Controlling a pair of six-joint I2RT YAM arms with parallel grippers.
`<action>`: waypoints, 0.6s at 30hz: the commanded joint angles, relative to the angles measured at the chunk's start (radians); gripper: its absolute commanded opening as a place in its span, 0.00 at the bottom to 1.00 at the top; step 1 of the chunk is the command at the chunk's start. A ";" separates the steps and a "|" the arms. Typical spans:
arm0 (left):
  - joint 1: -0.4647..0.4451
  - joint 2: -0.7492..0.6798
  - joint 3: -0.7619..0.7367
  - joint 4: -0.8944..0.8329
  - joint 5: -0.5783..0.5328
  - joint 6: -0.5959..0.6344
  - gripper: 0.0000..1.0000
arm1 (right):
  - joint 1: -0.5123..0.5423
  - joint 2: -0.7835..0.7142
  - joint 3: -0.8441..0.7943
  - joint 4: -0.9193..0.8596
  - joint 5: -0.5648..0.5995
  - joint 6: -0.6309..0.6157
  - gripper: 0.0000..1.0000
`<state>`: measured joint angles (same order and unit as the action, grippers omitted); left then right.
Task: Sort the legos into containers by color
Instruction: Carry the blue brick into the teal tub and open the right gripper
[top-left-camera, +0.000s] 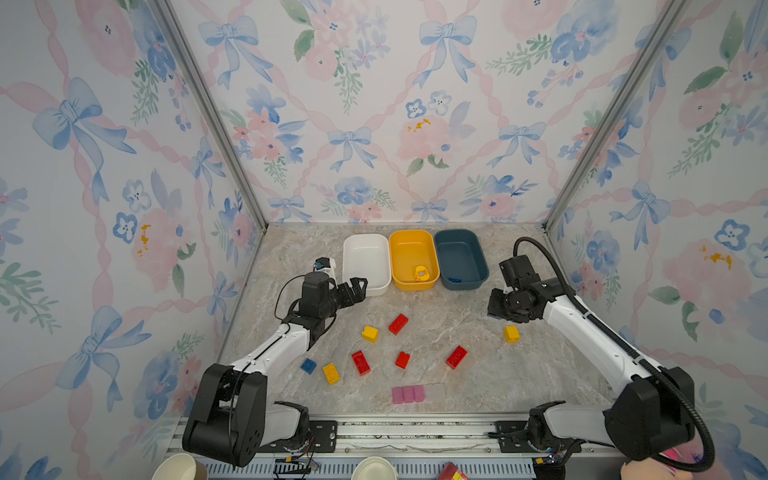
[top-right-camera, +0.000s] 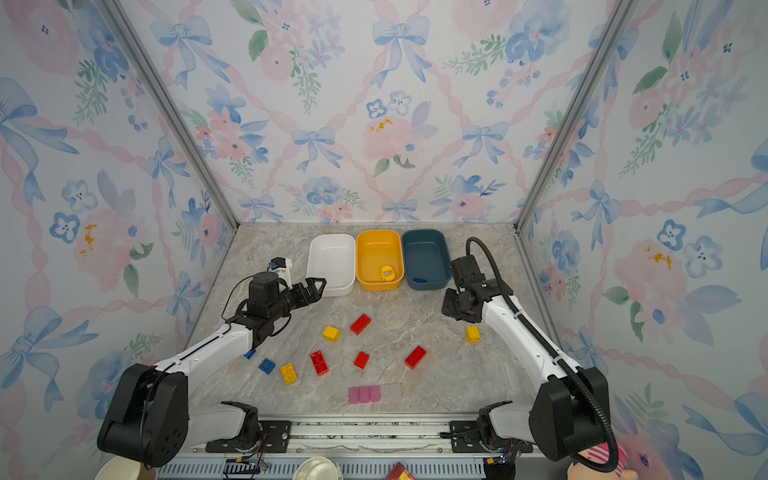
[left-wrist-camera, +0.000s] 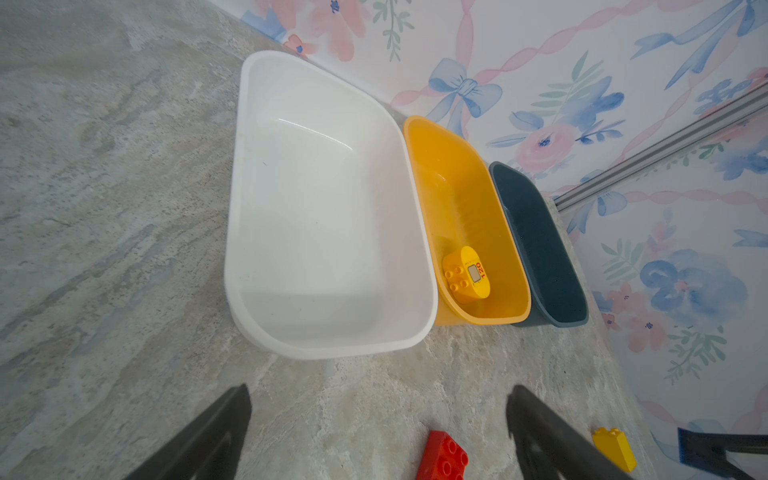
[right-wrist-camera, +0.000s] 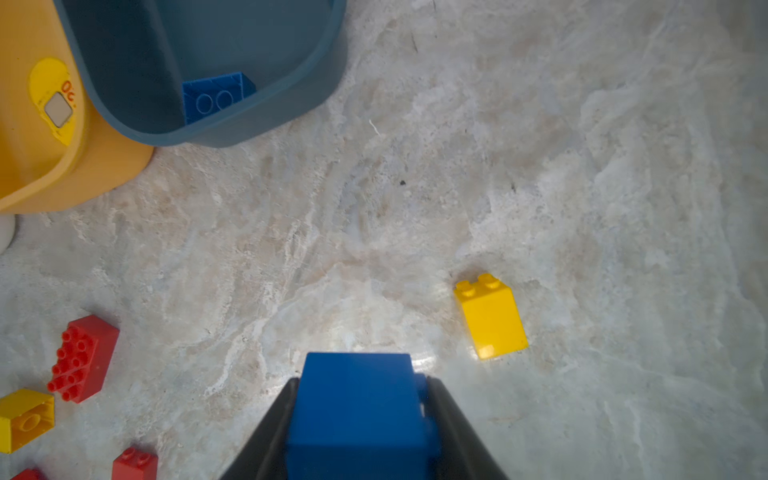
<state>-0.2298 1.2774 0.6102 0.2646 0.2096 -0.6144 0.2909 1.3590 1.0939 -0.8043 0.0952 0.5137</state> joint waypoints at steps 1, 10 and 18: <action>-0.008 -0.035 -0.023 -0.004 0.001 -0.007 0.98 | -0.001 0.078 0.088 0.022 0.020 -0.083 0.41; -0.008 -0.070 -0.044 -0.024 -0.009 -0.004 0.98 | -0.004 0.288 0.311 0.100 -0.006 -0.147 0.42; -0.008 -0.076 -0.048 -0.024 -0.013 -0.006 0.98 | -0.011 0.539 0.520 0.140 -0.041 -0.168 0.43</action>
<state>-0.2298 1.2217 0.5724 0.2562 0.2062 -0.6144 0.2874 1.8378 1.5539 -0.6796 0.0750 0.3710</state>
